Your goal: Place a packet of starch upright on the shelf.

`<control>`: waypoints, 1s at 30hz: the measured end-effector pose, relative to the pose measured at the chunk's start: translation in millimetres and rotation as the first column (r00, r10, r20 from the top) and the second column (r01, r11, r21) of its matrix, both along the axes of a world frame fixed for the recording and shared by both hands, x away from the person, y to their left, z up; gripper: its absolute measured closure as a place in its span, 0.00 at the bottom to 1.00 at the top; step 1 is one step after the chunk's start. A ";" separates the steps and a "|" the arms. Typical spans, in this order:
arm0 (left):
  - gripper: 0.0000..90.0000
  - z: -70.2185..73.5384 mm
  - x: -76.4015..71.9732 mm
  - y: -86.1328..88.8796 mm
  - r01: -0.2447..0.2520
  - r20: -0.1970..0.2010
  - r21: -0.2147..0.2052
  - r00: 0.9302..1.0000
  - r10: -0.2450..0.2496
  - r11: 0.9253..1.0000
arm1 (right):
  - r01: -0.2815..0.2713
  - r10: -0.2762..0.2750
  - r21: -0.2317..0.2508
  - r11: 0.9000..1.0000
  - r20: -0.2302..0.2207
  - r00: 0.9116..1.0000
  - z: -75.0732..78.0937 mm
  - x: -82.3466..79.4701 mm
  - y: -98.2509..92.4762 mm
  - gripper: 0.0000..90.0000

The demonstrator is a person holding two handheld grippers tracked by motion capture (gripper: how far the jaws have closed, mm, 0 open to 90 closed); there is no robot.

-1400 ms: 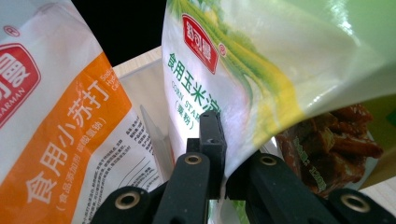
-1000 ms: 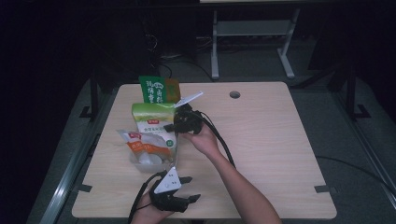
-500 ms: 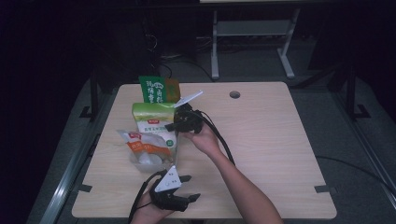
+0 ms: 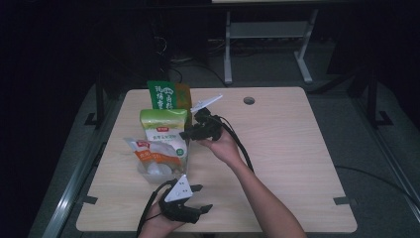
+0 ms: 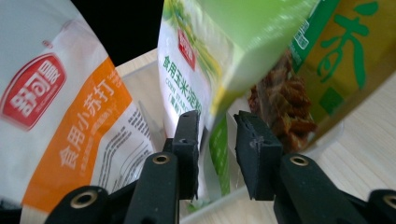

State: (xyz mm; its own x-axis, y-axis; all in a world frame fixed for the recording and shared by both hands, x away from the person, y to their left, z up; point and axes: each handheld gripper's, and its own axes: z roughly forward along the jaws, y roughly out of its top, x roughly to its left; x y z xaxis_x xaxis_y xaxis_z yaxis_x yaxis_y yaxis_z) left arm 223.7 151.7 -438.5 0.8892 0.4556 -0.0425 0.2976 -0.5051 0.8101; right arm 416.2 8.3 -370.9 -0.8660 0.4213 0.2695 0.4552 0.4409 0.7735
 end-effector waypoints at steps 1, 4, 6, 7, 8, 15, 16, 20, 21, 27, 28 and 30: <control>0.35 -0.2 0.1 0.0 -0.002 -0.003 -0.004 1.000 0.002 1.000 | 0.000 0.000 0.001 1.000 0.004 1.000 0.3 -0.1 -2.2 0.75; 0.35 0.1 1.0 0.6 -0.004 -0.001 -0.006 1.000 0.004 1.000 | 0.002 -0.002 0.004 1.000 0.006 1.000 1.1 -0.4 -9.7 0.73; 0.35 0.5 1.6 1.5 -0.007 -0.003 -0.008 1.000 0.007 1.000 | 0.002 -0.002 0.006 1.000 -0.001 1.000 1.9 -0.7 -14.7 0.69; 0.35 0.8 2.0 2.3 -0.010 -0.004 -0.008 1.000 0.010 1.000 | -0.002 0.002 0.008 1.000 -0.012 1.000 2.1 -0.2 -20.1 0.65; 0.34 0.8 2.0 2.3 -0.010 -0.004 -0.008 1.000 0.010 1.000 | -0.002 0.002 0.008 1.000 -0.012 1.000 2.1 -0.2 -20.1 0.65; 0.34 0.5 2.6 2.3 -0.017 0.000 -0.016 1.000 0.017 1.000 | 0.011 -0.011 0.000 1.000 -0.028 1.000 1.5 -1.6 -39.5 0.59; 0.34 0.6 2.5 2.2 -0.017 0.000 -0.016 1.000 0.017 1.000 | 0.013 -0.013 -0.004 1.000 -0.030 0.999 0.9 -1.7 -42.1 0.59; 0.34 0.2 2.9 2.3 -0.017 -0.001 -0.016 1.000 0.017 1.000 | 0.025 -0.025 -0.001 1.000 -0.036 0.999 -2.0 -1.3 -52.9 0.57; 0.34 0.2 3.4 2.6 -0.014 0.001 -0.014 1.000 0.014 1.000 | 0.025 -0.025 0.000 1.000 -0.041 0.999 -2.7 -1.0 -55.3 0.57; 0.34 0.4 6.1 3.9 -0.025 -0.010 -0.020 1.000 0.025 0.999 | 0.039 -0.040 -0.008 0.999 -0.061 0.997 -4.6 -1.1 -66.9 0.54; 0.34 0.3 6.7 4.3 -0.028 -0.012 -0.021 1.000 0.027 0.999 | 0.039 -0.040 -0.011 0.999 -0.063 0.997 -4.6 -1.0 -68.9 0.53; 0.34 0.2 7.5 4.7 -0.028 -0.014 -0.021 1.000 0.028 0.999 | 0.049 -0.049 -0.013 0.999 -0.061 0.997 -4.1 -1.5 -72.6 0.52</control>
State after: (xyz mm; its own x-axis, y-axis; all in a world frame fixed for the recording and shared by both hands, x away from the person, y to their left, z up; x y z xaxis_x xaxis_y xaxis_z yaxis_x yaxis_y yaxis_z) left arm 231.2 156.4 -438.3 0.8752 0.4795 -0.0647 0.3226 -0.4787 0.8166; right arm 414.8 -64.4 -375.0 -0.8263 0.4660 0.3163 0.5227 0.4255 0.7387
